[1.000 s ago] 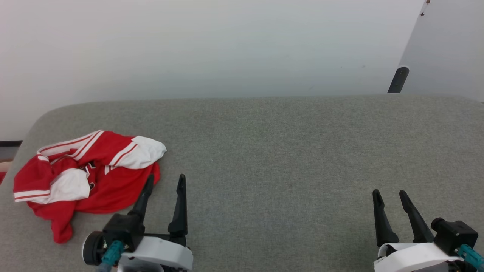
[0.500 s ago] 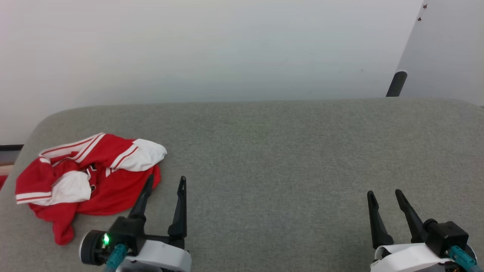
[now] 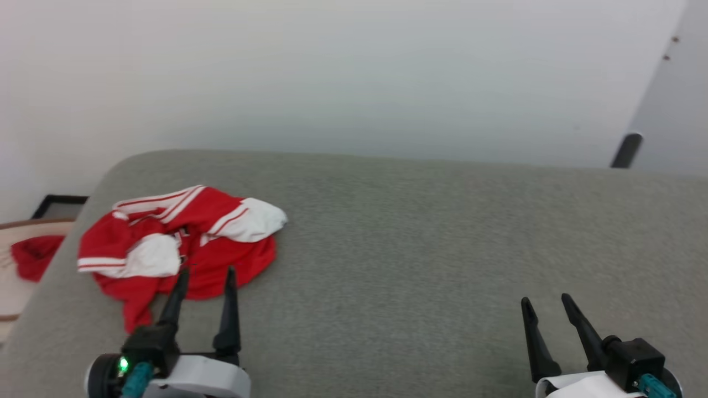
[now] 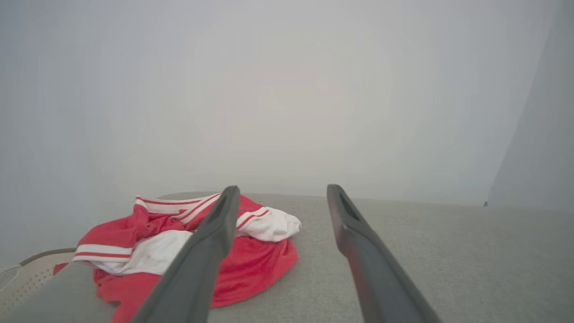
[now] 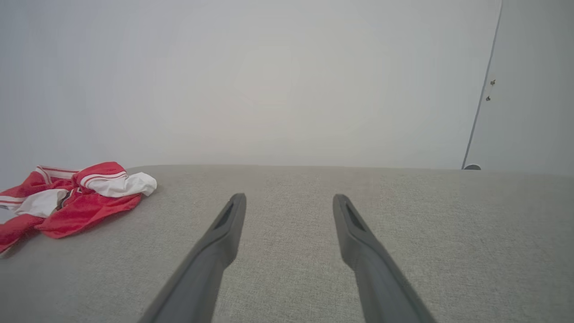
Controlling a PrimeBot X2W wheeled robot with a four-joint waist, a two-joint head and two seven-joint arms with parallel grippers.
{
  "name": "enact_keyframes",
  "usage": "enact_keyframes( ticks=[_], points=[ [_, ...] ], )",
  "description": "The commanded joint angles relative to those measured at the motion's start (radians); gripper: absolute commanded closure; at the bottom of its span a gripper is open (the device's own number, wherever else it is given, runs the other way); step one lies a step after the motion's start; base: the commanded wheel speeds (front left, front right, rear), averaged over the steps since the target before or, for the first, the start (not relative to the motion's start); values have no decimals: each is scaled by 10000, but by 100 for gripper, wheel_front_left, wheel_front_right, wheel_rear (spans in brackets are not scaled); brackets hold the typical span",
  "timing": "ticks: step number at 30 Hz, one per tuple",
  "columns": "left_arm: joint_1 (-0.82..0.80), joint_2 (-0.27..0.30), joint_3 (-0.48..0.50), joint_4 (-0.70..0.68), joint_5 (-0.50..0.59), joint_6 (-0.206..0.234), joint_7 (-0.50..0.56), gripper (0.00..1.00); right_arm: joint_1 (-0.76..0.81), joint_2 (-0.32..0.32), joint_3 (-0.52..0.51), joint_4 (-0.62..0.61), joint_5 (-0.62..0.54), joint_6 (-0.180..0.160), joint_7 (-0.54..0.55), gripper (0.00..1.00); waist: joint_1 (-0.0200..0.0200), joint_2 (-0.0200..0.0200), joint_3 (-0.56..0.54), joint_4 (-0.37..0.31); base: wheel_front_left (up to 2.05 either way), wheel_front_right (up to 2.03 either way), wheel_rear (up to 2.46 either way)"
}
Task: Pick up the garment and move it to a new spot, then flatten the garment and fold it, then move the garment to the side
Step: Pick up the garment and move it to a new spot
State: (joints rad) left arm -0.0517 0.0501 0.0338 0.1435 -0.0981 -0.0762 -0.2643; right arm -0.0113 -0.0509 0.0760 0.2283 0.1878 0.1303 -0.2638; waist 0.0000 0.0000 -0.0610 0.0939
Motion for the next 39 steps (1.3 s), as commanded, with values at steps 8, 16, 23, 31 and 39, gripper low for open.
enact_keyframes(
  ticks=[8,16,23,31,39],
  points=[
    [263,15,417,47,167,-50,5,0,-80,10,609,150,298,6,-10,0,0,0,-451,1499,0,0,0],
    [291,29,570,216,70,-222,5,0,-185,6,897,294,488,6,-10,0,0,0,-503,2070,0,0,0],
    [-527,226,587,930,-825,-480,5,0,-404,4,916,301,313,6,-10,0,0,0,-84,1693,0,0,0],
    [-2453,1662,268,1262,-2778,-552,1993,0,-786,3,804,60,13,6,-10,0,0,0,1066,662,0,0,0],
    [-4358,3416,-535,1525,-4773,-551,5091,0,-1552,1,864,-232,-208,6,-10,0,0,0,2630,-312,0,0,0]
  ],
)
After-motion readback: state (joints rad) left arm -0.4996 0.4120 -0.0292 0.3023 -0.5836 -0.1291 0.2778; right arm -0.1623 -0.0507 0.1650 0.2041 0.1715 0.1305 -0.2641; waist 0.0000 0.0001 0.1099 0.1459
